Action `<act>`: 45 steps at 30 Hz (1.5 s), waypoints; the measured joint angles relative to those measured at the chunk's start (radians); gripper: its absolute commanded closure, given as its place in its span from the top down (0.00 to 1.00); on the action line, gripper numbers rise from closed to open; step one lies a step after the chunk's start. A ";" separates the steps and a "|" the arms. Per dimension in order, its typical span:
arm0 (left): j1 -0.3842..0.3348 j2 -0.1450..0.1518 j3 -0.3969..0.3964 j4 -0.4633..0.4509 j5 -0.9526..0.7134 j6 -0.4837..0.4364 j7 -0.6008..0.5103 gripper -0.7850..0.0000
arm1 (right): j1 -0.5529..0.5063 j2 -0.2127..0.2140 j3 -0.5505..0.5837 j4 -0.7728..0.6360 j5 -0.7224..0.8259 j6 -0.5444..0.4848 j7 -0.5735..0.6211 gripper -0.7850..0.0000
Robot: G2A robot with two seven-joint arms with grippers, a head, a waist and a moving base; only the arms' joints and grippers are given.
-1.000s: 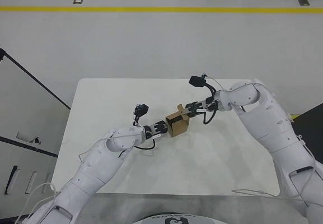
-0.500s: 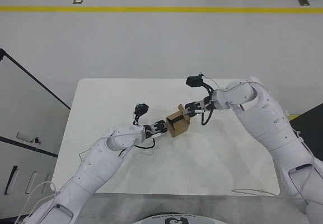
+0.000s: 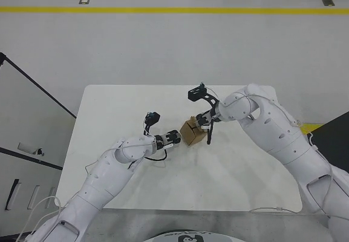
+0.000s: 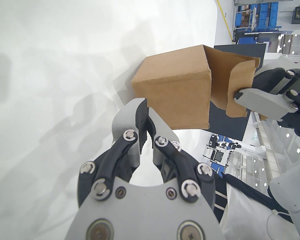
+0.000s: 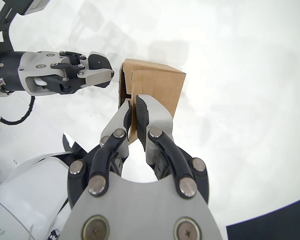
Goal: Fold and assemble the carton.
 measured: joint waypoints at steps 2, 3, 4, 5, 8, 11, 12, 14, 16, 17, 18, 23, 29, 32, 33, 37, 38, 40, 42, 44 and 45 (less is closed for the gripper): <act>0.000 0.000 -0.001 0.001 -0.001 -0.003 0.000 0.00 | 0.008 -0.006 -0.017 -0.002 -0.021 0.005 0.003 0.02; 0.001 -0.001 -0.002 0.002 -0.002 -0.005 0.001 0.00 | 0.014 -0.010 -0.027 -0.003 -0.031 0.007 0.006 0.02; 0.001 -0.001 -0.002 0.002 -0.002 -0.006 0.002 0.00 | 0.019 -0.013 -0.034 -0.003 -0.039 0.009 0.007 0.03; 0.002 -0.001 -0.003 0.003 -0.003 -0.007 0.002 0.00 | 0.023 -0.016 -0.040 -0.003 -0.045 0.010 0.009 0.03; 0.002 -0.001 -0.005 0.006 -0.005 -0.012 0.002 0.00 | 0.036 -0.027 -0.061 0.003 -0.055 0.012 0.015 0.07; 0.004 -0.001 -0.010 0.009 -0.008 -0.019 0.003 0.00 | 0.049 -0.039 -0.078 0.016 -0.060 0.016 0.015 0.09; 0.005 -0.001 -0.012 0.010 -0.009 -0.022 0.004 0.00 | 0.053 -0.044 -0.084 0.022 -0.058 0.018 0.013 0.08; 0.006 -0.001 -0.015 0.011 -0.010 -0.024 0.004 0.00 | 0.060 -0.051 -0.091 0.032 -0.056 0.020 0.009 0.07; 0.007 -0.001 -0.018 0.012 -0.010 -0.027 0.002 0.00 | 0.066 -0.059 -0.101 0.043 -0.057 0.022 0.004 0.04; 0.007 0.000 -0.019 0.013 -0.010 -0.027 0.002 0.00 | 0.068 -0.062 -0.105 0.048 -0.058 0.023 0.002 0.03; 0.007 0.000 -0.020 0.013 -0.010 -0.028 0.002 0.00 | 0.071 -0.067 -0.110 0.054 -0.059 0.024 -0.001 0.04; 0.006 -0.001 -0.022 0.016 -0.012 -0.030 -0.004 0.00 | 0.082 -0.083 -0.129 0.075 -0.069 0.026 -0.008 0.09; 0.002 -0.003 -0.021 0.021 -0.011 -0.035 -0.009 0.00 | 0.089 -0.097 -0.138 0.087 -0.073 0.027 -0.010 0.10; 0.002 -0.003 -0.021 0.022 -0.010 -0.035 -0.009 0.00 | 0.091 -0.102 -0.139 0.092 -0.076 0.027 -0.011 0.10; 0.002 -0.004 -0.021 0.022 -0.009 -0.035 -0.009 0.00 | 0.091 -0.104 -0.139 0.094 -0.076 0.027 -0.011 0.10; 0.004 -0.004 -0.022 0.022 -0.009 -0.033 -0.010 0.00 | 0.090 -0.109 -0.137 0.101 -0.078 0.027 -0.010 0.09; 0.004 -0.004 -0.022 0.021 -0.009 -0.033 -0.011 0.00 | 0.090 -0.110 -0.137 0.103 -0.078 0.026 -0.010 0.09; 0.006 -0.004 -0.023 0.021 -0.010 -0.035 -0.011 0.00 | 0.088 -0.113 -0.137 0.107 -0.079 0.026 -0.010 0.09; 0.006 -0.004 -0.024 0.022 -0.008 -0.034 -0.012 0.00 | 0.087 -0.117 -0.139 0.111 -0.081 0.026 -0.011 0.09; 0.007 -0.004 -0.024 0.021 -0.007 -0.033 -0.012 0.00 | 0.086 -0.120 -0.141 0.114 -0.083 0.025 -0.012 0.10; 0.008 -0.004 -0.025 0.021 -0.007 -0.033 -0.013 0.00 | 0.086 -0.122 -0.143 0.117 -0.085 0.025 -0.012 0.10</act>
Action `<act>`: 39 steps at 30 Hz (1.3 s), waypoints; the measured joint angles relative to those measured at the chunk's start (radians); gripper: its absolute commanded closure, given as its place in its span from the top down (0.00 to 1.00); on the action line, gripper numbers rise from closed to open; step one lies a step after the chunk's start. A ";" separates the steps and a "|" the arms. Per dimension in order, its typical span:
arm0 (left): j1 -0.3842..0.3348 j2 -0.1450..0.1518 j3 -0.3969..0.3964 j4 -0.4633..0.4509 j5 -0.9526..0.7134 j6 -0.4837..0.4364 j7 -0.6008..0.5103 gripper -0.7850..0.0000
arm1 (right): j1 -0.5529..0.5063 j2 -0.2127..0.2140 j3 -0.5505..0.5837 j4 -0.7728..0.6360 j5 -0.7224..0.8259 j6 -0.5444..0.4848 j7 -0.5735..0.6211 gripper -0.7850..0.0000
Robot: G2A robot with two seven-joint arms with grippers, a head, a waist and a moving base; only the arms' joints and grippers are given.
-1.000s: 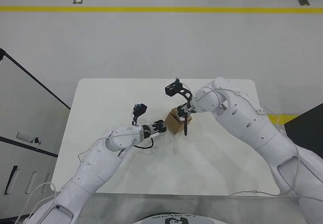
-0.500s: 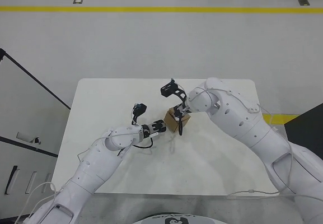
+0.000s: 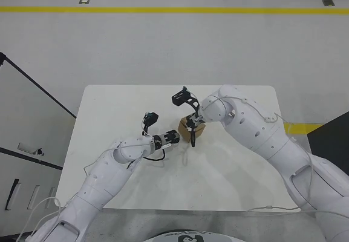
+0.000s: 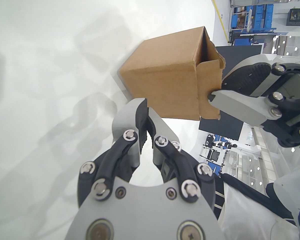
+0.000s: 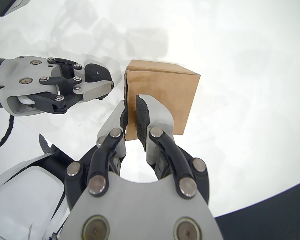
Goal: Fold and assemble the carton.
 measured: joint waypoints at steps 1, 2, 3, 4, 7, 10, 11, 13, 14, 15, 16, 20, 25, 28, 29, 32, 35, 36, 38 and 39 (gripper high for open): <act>0.001 0.000 0.000 0.000 0.000 0.000 0.000 0.00 | 0.000 -0.001 -0.001 0.002 -0.002 0.000 0.000 0.11; 0.001 0.000 0.000 0.000 0.000 -0.001 0.000 0.00 | 0.000 -0.003 -0.002 0.004 -0.004 -0.001 0.000 0.11; 0.002 0.000 -0.001 -0.001 -0.001 -0.002 0.000 0.00 | 0.000 -0.005 -0.003 0.008 -0.006 -0.001 0.000 0.12; 0.003 0.000 -0.001 0.000 -0.002 -0.002 0.001 0.00 | 0.000 -0.007 -0.004 0.010 -0.008 -0.001 0.000 0.14; 0.004 -0.001 -0.002 0.000 -0.002 -0.001 0.001 0.00 | 0.000 -0.012 -0.008 0.020 -0.012 -0.003 -0.001 0.16; 0.004 -0.001 -0.003 -0.001 -0.001 -0.001 0.000 0.00 | 0.001 -0.018 -0.011 0.032 -0.016 -0.005 0.000 0.16; 0.004 -0.001 -0.003 0.000 -0.002 0.000 0.000 0.00 | 0.002 -0.020 -0.012 0.036 -0.017 -0.005 0.001 0.16; 0.005 -0.001 -0.004 0.000 -0.003 0.002 0.000 0.00 | 0.004 -0.024 -0.014 0.045 -0.019 -0.006 0.001 0.16; 0.005 -0.002 -0.004 0.000 -0.003 0.002 0.000 0.00 | 0.004 -0.026 -0.014 0.048 -0.020 -0.006 0.001 0.16; 0.005 -0.002 -0.004 0.000 -0.003 0.002 0.000 0.00 | 0.005 -0.028 -0.014 0.051 -0.022 -0.005 -0.001 0.16; 0.005 -0.002 -0.004 -0.001 -0.002 0.002 0.000 0.00 | 0.006 -0.029 -0.013 0.052 -0.023 -0.005 -0.002 0.16; 0.004 -0.002 -0.004 -0.001 0.001 0.003 -0.002 0.00 | 0.008 -0.031 -0.005 0.049 -0.035 -0.003 -0.006 0.19; 0.003 -0.003 -0.002 -0.002 0.002 0.003 -0.004 0.00 | 0.003 -0.028 0.010 0.028 -0.052 0.001 -0.001 0.43; 0.003 -0.004 -0.001 -0.001 0.002 0.002 -0.005 0.00 | -0.005 -0.026 0.017 0.011 -0.069 0.006 0.002 0.60; 0.003 -0.004 -0.001 -0.001 0.002 0.002 -0.005 0.00 | -0.008 -0.025 0.019 0.006 -0.073 0.007 0.004 0.63; 0.003 -0.005 -0.002 -0.001 0.003 0.001 -0.005 0.00 | -0.016 -0.023 0.024 -0.011 -0.090 0.011 0.008 0.70; 0.003 -0.005 -0.002 -0.001 0.003 -0.002 -0.004 0.00 | -0.023 -0.022 0.028 -0.023 -0.107 0.017 0.012 0.78; 0.004 -0.005 -0.003 0.000 0.002 -0.002 -0.004 0.00 | -0.025 -0.022 0.029 -0.027 -0.114 0.018 0.014 0.80; 0.004 -0.005 -0.005 0.000 0.002 -0.003 -0.004 0.00 | -0.029 -0.022 0.029 -0.032 -0.127 0.021 0.014 0.76; 0.005 -0.004 -0.007 0.001 0.002 -0.003 -0.004 0.00 | -0.031 -0.023 0.029 -0.035 -0.135 0.024 0.014 0.72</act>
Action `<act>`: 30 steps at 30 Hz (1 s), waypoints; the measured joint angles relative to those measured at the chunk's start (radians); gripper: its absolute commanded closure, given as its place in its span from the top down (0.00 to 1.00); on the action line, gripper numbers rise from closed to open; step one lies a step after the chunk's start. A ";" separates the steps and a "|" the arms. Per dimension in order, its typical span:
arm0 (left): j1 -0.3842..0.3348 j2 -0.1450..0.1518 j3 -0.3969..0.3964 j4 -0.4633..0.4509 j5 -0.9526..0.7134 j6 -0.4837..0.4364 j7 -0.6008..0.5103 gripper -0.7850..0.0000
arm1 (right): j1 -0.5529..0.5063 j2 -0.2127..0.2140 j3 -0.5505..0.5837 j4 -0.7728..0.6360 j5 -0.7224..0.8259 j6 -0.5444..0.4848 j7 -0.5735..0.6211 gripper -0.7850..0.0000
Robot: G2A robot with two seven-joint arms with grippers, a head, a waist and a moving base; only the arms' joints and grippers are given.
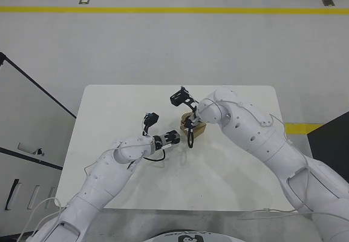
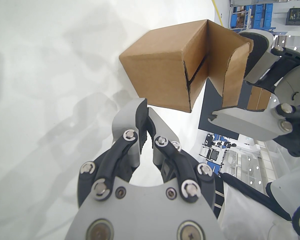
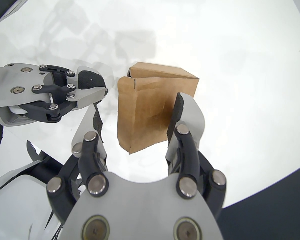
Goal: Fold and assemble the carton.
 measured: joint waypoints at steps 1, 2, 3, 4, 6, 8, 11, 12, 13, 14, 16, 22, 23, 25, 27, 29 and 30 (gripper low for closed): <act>0.001 0.000 -0.001 0.000 0.000 0.000 0.000 0.00 | -0.002 0.000 0.000 -0.001 -0.005 0.002 -0.001 0.68; 0.001 0.000 -0.002 0.000 0.000 -0.001 0.001 0.00 | -0.003 -0.001 0.001 -0.002 -0.009 0.004 -0.003 0.54; 0.002 0.001 -0.003 0.000 0.000 -0.001 0.001 0.00 | -0.005 -0.002 0.003 -0.002 -0.014 0.007 -0.006 0.51; 0.003 0.001 -0.004 0.000 0.000 -0.001 0.001 0.00 | -0.006 -0.002 0.004 -0.002 -0.017 0.008 -0.007 0.50; 0.005 0.001 -0.006 -0.001 0.001 -0.002 0.001 0.00 | -0.008 -0.004 0.007 -0.002 -0.018 0.008 -0.008 0.51; 0.006 0.001 -0.007 -0.002 0.002 0.000 0.002 0.00 | -0.010 -0.005 0.011 0.000 -0.019 0.008 -0.008 0.54; 0.008 0.002 -0.009 -0.005 0.003 0.001 0.001 0.00 | -0.011 -0.006 0.018 0.001 -0.018 0.003 -0.004 0.55; 0.008 0.002 -0.009 -0.006 0.004 0.002 0.001 0.00 | -0.012 -0.006 0.022 0.000 -0.016 0.000 -0.004 0.52; 0.008 0.002 -0.010 -0.006 0.004 0.002 0.001 0.00 | -0.013 -0.006 0.025 0.000 -0.014 -0.001 -0.004 0.49; 0.009 0.002 -0.010 -0.007 0.004 0.002 0.000 0.00 | -0.014 -0.006 0.027 -0.001 -0.014 -0.003 -0.003 0.47; 0.009 0.002 -0.010 -0.007 0.005 0.002 0.000 0.00 | -0.016 -0.006 0.032 -0.001 -0.016 -0.005 0.000 0.44; 0.011 0.001 -0.012 -0.008 0.005 0.003 0.002 0.00 | -0.022 -0.008 0.042 0.002 -0.023 -0.008 0.003 0.36; 0.011 0.001 -0.012 -0.008 0.005 0.003 0.002 0.00 | -0.023 -0.009 0.043 0.002 -0.024 -0.009 0.003 0.35; 0.011 0.001 -0.012 -0.008 0.005 0.003 0.002 0.00 | -0.024 -0.010 0.046 0.003 -0.027 -0.011 0.003 0.33; 0.012 0.001 -0.012 -0.008 0.005 0.003 0.003 0.00 | -0.025 -0.011 0.047 0.005 -0.029 -0.014 0.003 0.31; 0.012 0.001 -0.012 -0.008 0.005 0.004 0.004 0.00 | -0.026 -0.012 0.048 0.007 -0.032 -0.017 0.003 0.31; 0.012 0.000 -0.013 -0.008 0.005 0.004 0.004 0.00 | -0.026 -0.013 0.049 0.009 -0.033 -0.018 0.004 0.31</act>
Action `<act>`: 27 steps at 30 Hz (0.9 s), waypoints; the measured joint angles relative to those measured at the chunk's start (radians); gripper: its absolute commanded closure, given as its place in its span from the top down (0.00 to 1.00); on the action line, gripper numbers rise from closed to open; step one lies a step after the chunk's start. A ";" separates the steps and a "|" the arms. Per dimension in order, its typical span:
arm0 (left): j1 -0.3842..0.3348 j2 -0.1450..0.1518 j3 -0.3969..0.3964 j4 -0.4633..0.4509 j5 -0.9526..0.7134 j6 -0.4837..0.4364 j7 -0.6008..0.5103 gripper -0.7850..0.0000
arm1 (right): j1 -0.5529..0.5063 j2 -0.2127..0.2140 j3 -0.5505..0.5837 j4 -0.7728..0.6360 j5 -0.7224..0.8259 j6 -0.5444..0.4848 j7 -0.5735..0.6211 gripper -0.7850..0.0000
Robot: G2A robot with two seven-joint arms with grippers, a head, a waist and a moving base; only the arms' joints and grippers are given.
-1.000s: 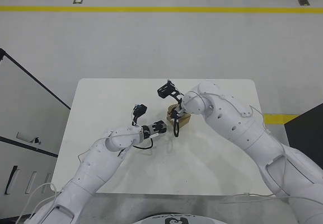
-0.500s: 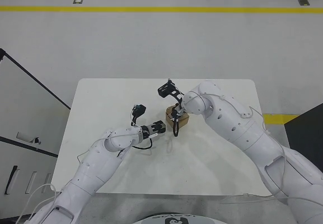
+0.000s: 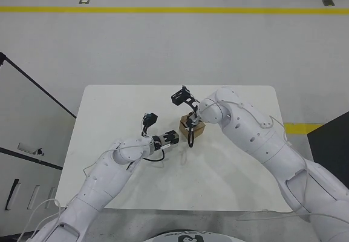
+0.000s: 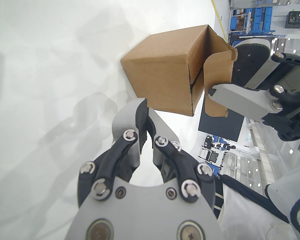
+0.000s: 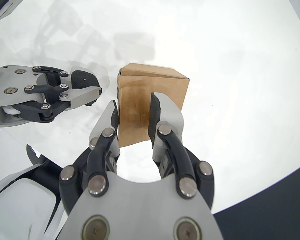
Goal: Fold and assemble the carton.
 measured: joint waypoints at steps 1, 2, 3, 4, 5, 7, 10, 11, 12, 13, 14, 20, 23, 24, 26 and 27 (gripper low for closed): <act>0.000 0.000 0.000 0.000 0.000 0.000 0.000 0.00 | 0.000 -0.001 0.000 0.001 0.000 -0.001 0.000 0.30; 0.000 0.000 -0.001 0.000 0.000 0.000 0.001 0.00 | -0.001 -0.002 0.000 0.002 -0.001 -0.001 0.001 0.29; 0.001 0.000 -0.001 0.000 0.000 0.001 0.002 0.00 | -0.001 -0.003 0.000 0.004 -0.002 -0.003 0.001 0.28; 0.001 0.000 -0.001 -0.001 0.002 0.001 0.003 0.00 | -0.001 -0.004 0.000 0.006 -0.003 -0.003 0.001 0.27; 0.001 0.000 -0.001 -0.001 0.003 0.001 0.003 0.00 | -0.001 -0.005 0.001 0.008 -0.004 -0.004 0.000 0.27; 0.002 0.000 -0.002 -0.002 0.003 0.001 0.004 0.00 | -0.001 -0.007 0.001 0.012 -0.005 -0.005 0.000 0.25; 0.003 0.000 -0.003 -0.002 0.003 0.000 0.003 0.00 | 0.000 -0.010 0.000 0.017 -0.009 -0.006 0.000 0.26; 0.003 0.000 -0.004 -0.002 0.003 -0.001 0.002 0.00 | 0.001 -0.011 0.001 0.017 -0.010 -0.006 0.000 0.28; 0.004 0.000 -0.004 -0.002 0.003 -0.002 0.002 0.00 | 0.001 -0.012 0.002 0.017 -0.012 -0.005 -0.001 0.30; 0.004 0.000 -0.005 -0.002 0.003 -0.002 0.001 0.00 | 0.001 -0.013 0.002 0.016 -0.014 -0.005 -0.001 0.33; 0.004 0.000 -0.005 -0.002 0.003 -0.002 0.001 0.00 | 0.001 -0.013 0.003 0.015 -0.016 -0.005 -0.001 0.37; 0.004 0.000 -0.006 -0.002 0.003 -0.002 0.000 0.00 | -0.004 -0.015 0.009 -0.003 -0.034 -0.002 0.003 0.44; 0.005 0.000 -0.008 -0.002 0.001 -0.003 0.001 0.00 | -0.008 -0.015 0.011 -0.011 -0.046 -0.004 0.007 0.45; 0.005 0.000 -0.008 -0.002 0.001 -0.004 0.001 0.00 | -0.010 -0.015 0.011 -0.014 -0.051 -0.004 0.008 0.45; 0.006 0.000 -0.010 -0.002 0.000 -0.004 0.001 0.00 | -0.012 -0.016 0.011 -0.016 -0.060 -0.004 0.008 0.38; 0.006 0.000 -0.010 -0.002 0.000 -0.004 0.001 0.00 | -0.013 -0.017 0.012 -0.016 -0.065 -0.002 0.007 0.31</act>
